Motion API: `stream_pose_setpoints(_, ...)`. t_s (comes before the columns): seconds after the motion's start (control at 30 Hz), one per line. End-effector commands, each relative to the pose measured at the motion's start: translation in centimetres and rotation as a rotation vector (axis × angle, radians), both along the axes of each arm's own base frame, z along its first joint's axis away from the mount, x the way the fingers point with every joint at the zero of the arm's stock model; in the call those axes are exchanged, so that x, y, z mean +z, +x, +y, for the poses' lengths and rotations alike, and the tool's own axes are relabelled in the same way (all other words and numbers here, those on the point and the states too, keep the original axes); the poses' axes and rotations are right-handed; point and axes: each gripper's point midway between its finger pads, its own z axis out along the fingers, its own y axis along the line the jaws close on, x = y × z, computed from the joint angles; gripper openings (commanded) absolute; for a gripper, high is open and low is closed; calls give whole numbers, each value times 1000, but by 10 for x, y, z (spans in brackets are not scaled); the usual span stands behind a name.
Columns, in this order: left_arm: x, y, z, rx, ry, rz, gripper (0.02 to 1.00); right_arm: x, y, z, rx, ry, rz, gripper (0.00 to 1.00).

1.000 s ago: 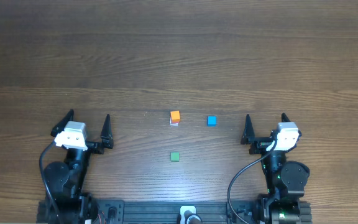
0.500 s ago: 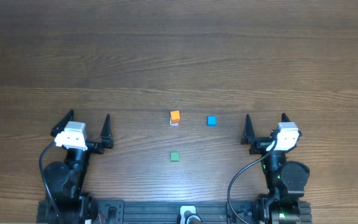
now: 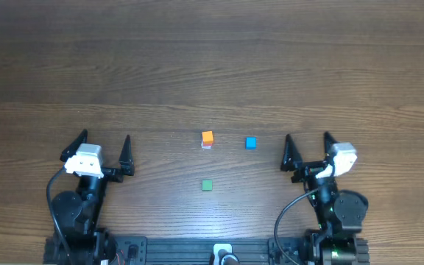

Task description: Stack Cubes

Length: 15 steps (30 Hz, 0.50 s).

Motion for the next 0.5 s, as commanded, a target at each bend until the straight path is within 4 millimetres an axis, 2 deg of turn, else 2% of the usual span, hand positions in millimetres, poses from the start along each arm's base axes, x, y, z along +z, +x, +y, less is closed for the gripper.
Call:
stream_pose_setpoints(0.03, 0, -1, -3, -15, 21, -8, 1000, 34, -11, 48, 282, 66, 71, 991)
stream_pose_setpoints(0.2, 0, -1, -3, -15, 21, -7, 1000, 57, -21, 88, 511, 112, 180, 993)
stream_pose_setpoints(0.23, 0, -1, -3, -15, 21, -7, 1000, 62, -25, 102, 585, 127, 252, 993)
stream_pose_setpoints(0.37, 0, -1, -3, -15, 21, -7, 1000, 52, -31, 122, 647, 136, 454, 993)
stream_pose_setpoints(0.5, 0, -1, -3, -15, 21, -8, 1000, 30, -36, 136, 623, 106, 657, 991)
